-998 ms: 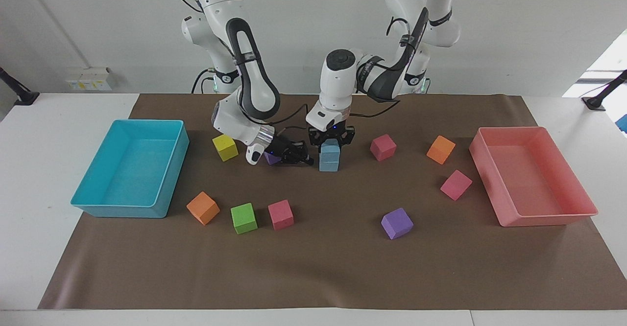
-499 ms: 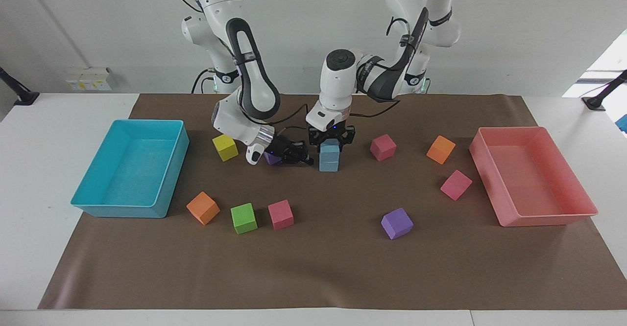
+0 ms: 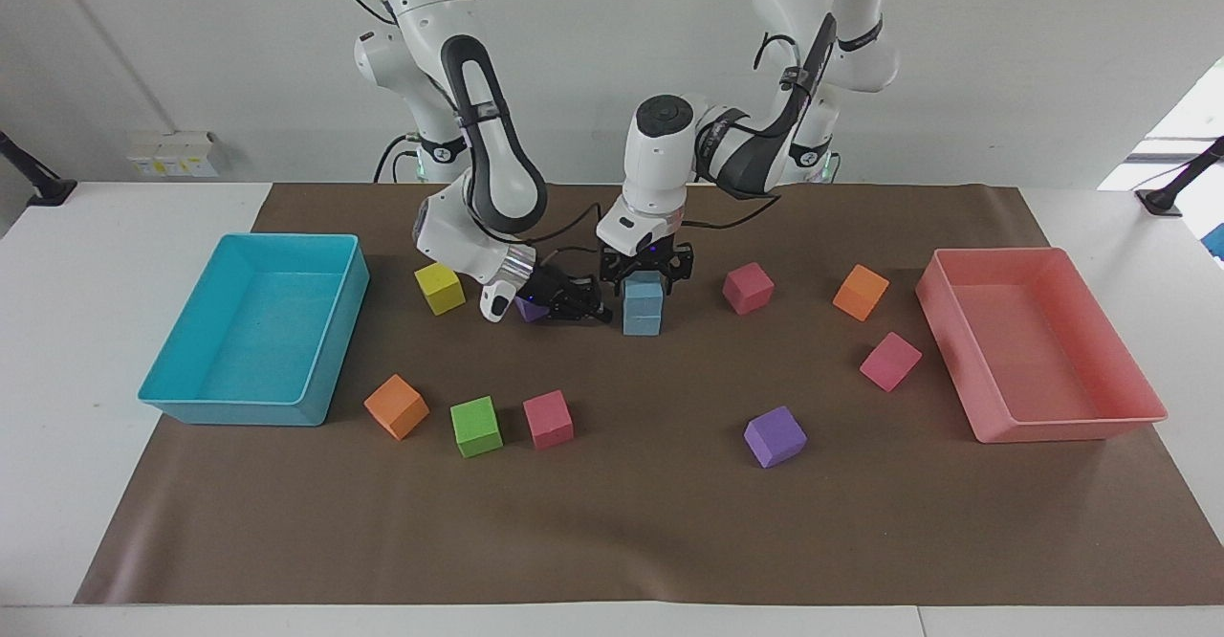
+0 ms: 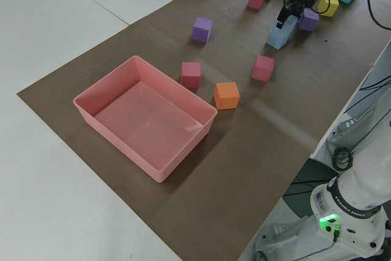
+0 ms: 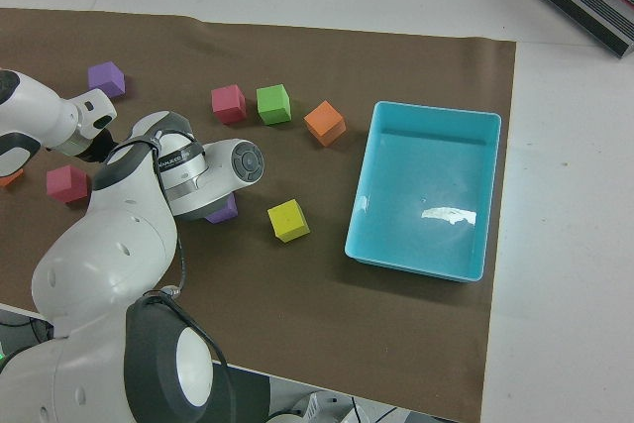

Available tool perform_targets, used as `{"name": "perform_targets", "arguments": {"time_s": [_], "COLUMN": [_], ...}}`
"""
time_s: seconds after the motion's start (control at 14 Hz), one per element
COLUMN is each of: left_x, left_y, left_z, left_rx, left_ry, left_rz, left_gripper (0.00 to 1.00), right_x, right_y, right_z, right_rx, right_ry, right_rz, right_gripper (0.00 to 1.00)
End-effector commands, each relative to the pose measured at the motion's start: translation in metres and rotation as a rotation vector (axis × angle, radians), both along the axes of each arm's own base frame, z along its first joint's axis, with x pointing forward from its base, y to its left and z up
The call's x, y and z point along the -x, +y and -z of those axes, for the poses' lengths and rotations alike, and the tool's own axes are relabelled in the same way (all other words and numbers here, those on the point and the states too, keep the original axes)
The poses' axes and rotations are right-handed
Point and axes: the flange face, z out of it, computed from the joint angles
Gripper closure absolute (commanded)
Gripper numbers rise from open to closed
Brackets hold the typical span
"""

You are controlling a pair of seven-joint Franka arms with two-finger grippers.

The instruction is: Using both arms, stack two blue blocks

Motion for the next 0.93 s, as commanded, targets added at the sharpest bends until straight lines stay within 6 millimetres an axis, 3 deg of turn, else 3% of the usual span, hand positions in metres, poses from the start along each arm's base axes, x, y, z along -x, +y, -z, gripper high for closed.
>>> {"name": "perform_targets", "arguments": {"time_s": [0.0, 0.43, 0.71, 0.86], "left_x": [0.001, -0.004, -0.019, -0.036], "left_y": [-0.004, -0.002, 0.005, 0.019], "left_z": [-0.006, -0.018, -0.048, -0.074], "left_rx": [-0.022, -0.025, -0.031, -0.044], "left_ry": [-0.010, -0.011, -0.015, -0.018], "left_rz": [0.002, -0.005, -0.021, -0.029], "left_gripper": [0.05, 0.01, 0.00, 0.00], "right_x": [-0.001, -0.001, -0.002, -0.003], "right_y": [0.000, 0.000, 0.000, 0.000], "right_z": [-0.001, -0.002, -0.003, -0.002], "right_rx": [-0.028, -0.029, -0.030, -0.030], "right_ry": [-0.023, -0.025, -0.026, -0.026], "right_rz": [0.004, 0.004, 0.004, 0.004], "right_gripper": [1.00, 1.00, 1.00, 1.00]}}
